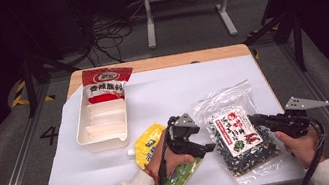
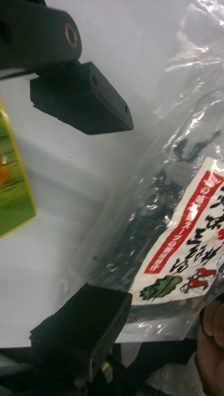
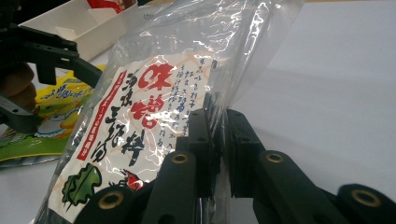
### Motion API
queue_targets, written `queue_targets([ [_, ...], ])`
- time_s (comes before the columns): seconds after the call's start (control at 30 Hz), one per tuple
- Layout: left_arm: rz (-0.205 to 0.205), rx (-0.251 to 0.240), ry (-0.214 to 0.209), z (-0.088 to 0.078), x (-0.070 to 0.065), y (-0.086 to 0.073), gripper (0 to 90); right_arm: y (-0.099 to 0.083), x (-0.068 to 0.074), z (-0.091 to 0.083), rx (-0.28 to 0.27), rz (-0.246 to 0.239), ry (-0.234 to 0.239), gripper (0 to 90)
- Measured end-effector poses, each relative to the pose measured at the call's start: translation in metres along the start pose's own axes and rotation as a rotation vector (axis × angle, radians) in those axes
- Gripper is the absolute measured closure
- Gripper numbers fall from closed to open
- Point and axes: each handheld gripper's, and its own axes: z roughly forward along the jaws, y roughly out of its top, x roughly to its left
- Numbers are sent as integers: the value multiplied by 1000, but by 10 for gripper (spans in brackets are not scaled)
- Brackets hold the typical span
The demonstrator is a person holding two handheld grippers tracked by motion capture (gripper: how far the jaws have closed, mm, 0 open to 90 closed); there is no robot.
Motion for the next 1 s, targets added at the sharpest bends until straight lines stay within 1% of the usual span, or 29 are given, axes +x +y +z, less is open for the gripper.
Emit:
queue_targets([
  [0.03, 0, 0, 0, 0, 0, 0, 159, 0, 0, 0, 1, -2, 1, 812],
  [0.07, -35, -8, 4, 1, 2, 2, 159, 0, 0, 0, 1, -2, 1, 812],
  [0.1, -57, -17, -3, 1, 4, 2, 155, 0, 0, 0, -9, -8, 5, 812],
  [0.13, -72, -22, -4, 1, 7, 2, 148, 0, 0, -1, -12, -11, 6, 812],
  [0.17, -85, -12, -3, 2, 8, 2, 143, -1, 0, -2, -26, -10, 15, 812],
  [0.2, -100, -6, -12, 3, 10, 2, 142, 0, 1, -2, -33, -17, 19, 813],
  [0.23, -111, 5, -40, 5, 11, 1, 142, 0, 1, -2, -40, -25, 20, 812],
  [0.27, -112, 14, -58, 7, 11, 1, 141, 1, 2, -3, -55, -31, 26, 813],
  [0.33, -94, 27, -82, 13, 9, 2, 139, 2, 5, -3, -69, -44, 30, 813],
  [0.4, -74, 17, -118, 18, 4, 6, 144, 4, 8, -3, -101, -57, 45, 814],
  [0.43, -74, 17, -118, 18, 4, 6, 151, 4, 8, -3, -101, -57, 45, 814],
  [0.47, -56, -5, -124, 21, 0, 9, 151, 6, 10, -3, -102, -63, 46, 814],
  [0.5, -48, -16, -124, 23, -1, 11, 177, 7, 13, -1, -111, -75, 53, 814],
  [0.53, -38, -28, -135, 23, -2, 13, 202, 8, 13, -1, -122, -76, 60, 814],
  [0.57, -38, -47, -139, 23, -1, 13, 237, 8, 13, -1, -128, -72, 66, 814],
  [0.6, -48, -74, -146, 22, -1, 13, 280, 9, 14, -1, -132, -71, 69, 813],
  [0.63, -49, -98, -163, 21, 1, 13, 345, 9, 14, -2, -137, -74, 66, 813],
  [0.67, -57, -121, -184, 20, 0, 13, 503, 11, 15, -4, -148, -79, 67, 811],
  [0.7, -36, -146, -205, 17, 0, 13, 594, 12, 16, -5, -152, -90, 66, 809],
  [0.73, -17, -198, -224, 12, -4, 15, 635, 13, 17, -6, -157, -95, 63, 803],
  [0.77, -17, -198, -224, 12, -4, 15, 661, 13, 17, -6, -157, -95, 63, 803],
  [0.8, 12, -211, -210, 9, -8, 16, 661, 14, 18, -8, -167, -96, 66, 799],
  [0.83, 42, -229, -202, 5, -11, 18, 683, 16, 20, -10, -177, -102, 71, 793],
  [0.9, 82, -256, -178, -3, -17, 21, 718, 19, 23, -16, -212, -110, 88, 770],
  [0.93, 116, -263, -162, -8, -21, 23, 728, 22, 26, -19, -223, -123, 94, 757],
  [0.97, 148, -269, -145, -12, -24, 26, 739, 26, 32, -25, -243, -152, 84, 705],
  [1.0, 177, -273, -121, -17, -28, 28, 739, 26, 32, -25, -243, -152, 84, 705],
])
